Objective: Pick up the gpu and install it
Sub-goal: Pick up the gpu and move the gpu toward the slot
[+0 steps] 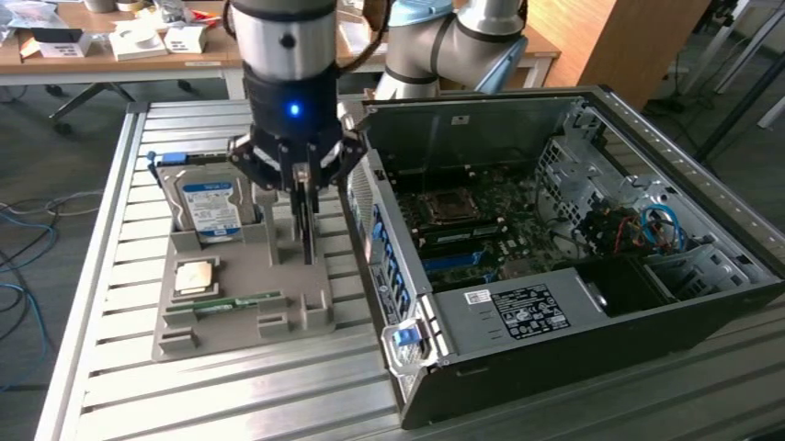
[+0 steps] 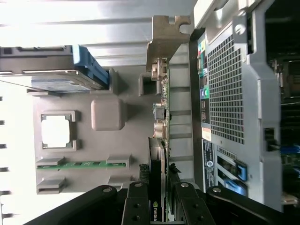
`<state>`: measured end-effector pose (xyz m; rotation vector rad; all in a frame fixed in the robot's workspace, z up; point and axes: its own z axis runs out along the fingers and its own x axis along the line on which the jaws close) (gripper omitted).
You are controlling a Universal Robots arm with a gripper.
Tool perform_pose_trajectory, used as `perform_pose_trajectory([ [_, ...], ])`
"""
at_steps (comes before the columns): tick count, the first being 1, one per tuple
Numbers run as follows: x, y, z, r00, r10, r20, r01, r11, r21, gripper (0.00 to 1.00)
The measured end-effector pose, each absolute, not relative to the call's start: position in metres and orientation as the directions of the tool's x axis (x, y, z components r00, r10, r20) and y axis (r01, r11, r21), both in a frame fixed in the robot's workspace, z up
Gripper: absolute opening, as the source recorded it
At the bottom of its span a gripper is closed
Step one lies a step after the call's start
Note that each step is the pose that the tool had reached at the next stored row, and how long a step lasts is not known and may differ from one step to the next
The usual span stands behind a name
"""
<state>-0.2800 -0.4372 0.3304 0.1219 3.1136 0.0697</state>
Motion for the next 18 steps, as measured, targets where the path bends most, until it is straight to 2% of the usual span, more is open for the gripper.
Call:
perform_pose_trajectory([
  [18, -0.28, -0.437, 0.412, -0.997, 0.079, -0.023, 0.078, 0.996, 0.046, 0.26],
])
